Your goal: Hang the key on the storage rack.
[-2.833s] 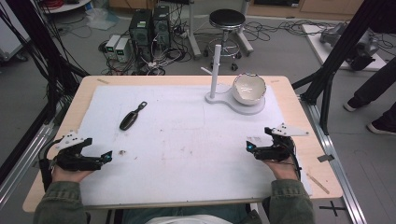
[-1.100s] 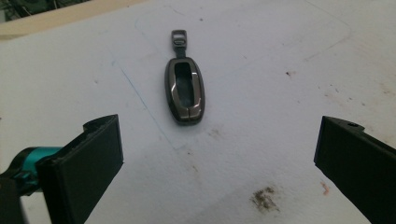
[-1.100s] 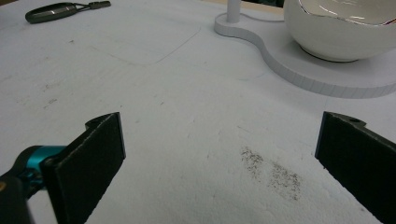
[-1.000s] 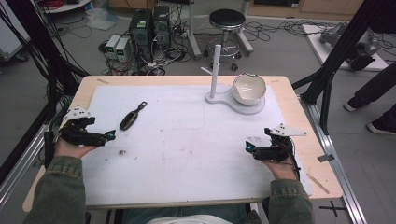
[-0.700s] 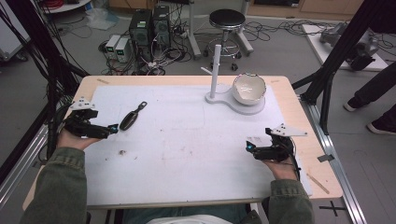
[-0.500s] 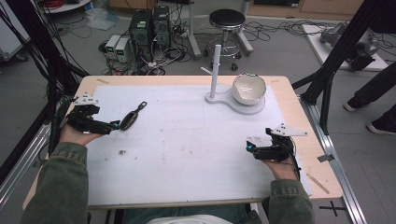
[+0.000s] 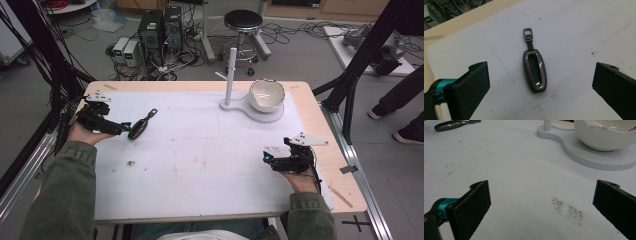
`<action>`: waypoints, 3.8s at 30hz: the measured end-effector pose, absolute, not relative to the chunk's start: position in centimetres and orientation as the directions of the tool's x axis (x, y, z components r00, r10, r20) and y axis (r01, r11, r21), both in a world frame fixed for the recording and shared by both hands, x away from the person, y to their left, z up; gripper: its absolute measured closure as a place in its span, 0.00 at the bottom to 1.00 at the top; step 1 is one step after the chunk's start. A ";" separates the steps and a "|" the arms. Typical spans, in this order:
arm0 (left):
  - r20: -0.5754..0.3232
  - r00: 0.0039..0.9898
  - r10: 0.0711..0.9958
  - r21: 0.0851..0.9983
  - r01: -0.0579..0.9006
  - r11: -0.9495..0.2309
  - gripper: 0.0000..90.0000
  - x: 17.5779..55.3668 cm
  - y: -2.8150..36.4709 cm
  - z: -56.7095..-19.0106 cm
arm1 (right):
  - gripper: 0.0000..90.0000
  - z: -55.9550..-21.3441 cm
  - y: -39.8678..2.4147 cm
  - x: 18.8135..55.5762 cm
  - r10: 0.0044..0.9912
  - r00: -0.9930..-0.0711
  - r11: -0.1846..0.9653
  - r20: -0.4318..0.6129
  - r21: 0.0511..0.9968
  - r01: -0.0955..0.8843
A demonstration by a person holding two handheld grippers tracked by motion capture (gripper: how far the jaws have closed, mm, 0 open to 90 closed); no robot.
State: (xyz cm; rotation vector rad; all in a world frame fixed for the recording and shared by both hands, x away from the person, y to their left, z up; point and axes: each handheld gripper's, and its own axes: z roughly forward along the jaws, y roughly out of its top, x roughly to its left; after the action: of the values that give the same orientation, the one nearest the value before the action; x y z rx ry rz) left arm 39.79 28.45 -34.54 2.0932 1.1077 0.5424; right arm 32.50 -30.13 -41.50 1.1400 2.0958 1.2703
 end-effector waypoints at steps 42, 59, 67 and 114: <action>0.012 0.582 0.813 0.569 0.665 -0.484 0.02 49.0 24.8 -38.8 | 0.01 -41.7 -30.1 32.9 0.815 -0.577 0.247 0.051 0.870 0.426; -0.021 0.588 0.809 0.473 0.718 -0.510 0.02 52.3 23.2 -40.7 | 0.01 -41.8 -30.1 33.1 0.823 -0.567 0.253 0.047 0.862 0.439; -0.041 0.569 0.821 0.391 0.766 -0.511 0.05 53.3 23.0 -41.8 | 0.01 -41.8 -30.2 33.1 0.822 -0.569 0.265 0.033 0.862 0.432; -0.013 0.623 0.782 0.321 0.743 -0.587 0.93 52.6 22.0 -39.9 | 0.01 -42.0 -30.1 33.4 0.819 -0.574 0.283 0.023 0.854 0.437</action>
State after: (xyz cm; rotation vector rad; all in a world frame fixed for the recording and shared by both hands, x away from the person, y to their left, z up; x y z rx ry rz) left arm 52.62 22.04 -39.93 2.5538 1.2338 0.1865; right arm 33.36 -30.09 -41.98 1.1283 2.1348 1.2161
